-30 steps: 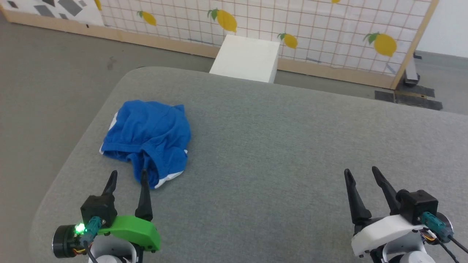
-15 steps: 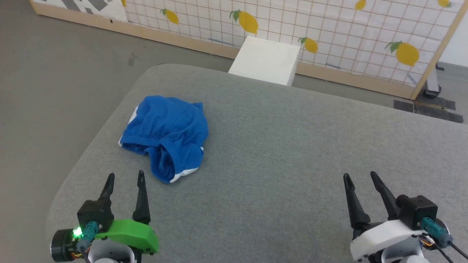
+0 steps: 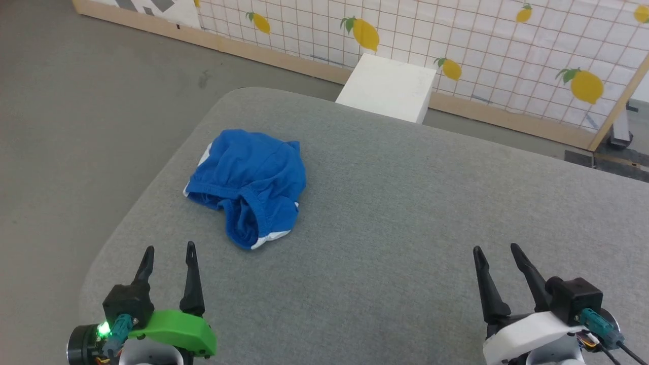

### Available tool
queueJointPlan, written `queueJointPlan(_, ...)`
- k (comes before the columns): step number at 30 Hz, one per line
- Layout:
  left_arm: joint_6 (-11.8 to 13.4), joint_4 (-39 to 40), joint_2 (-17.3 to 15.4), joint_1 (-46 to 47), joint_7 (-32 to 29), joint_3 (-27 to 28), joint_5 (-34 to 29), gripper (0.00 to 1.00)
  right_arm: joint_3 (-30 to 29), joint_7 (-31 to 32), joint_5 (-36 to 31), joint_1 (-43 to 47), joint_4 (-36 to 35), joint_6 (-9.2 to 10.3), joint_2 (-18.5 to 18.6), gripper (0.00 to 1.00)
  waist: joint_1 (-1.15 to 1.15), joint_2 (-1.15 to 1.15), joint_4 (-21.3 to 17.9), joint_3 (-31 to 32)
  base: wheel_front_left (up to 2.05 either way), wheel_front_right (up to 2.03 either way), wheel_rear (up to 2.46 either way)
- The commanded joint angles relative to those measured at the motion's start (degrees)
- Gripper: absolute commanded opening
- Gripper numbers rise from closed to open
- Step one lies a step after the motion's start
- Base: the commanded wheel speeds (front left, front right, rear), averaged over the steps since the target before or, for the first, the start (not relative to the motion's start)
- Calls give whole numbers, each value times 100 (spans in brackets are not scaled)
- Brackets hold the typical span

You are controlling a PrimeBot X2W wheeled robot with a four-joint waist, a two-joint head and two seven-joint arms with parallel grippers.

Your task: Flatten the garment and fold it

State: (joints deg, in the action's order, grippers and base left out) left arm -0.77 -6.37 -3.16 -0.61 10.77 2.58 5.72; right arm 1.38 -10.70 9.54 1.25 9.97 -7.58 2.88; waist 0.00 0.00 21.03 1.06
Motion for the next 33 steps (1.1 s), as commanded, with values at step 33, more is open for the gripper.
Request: queueJointPlan(33,-8,-217,28,-133,423,93,232,100,-5,-430,147,132,310,9,-1,100,0,0,631,-8,0,0,0)
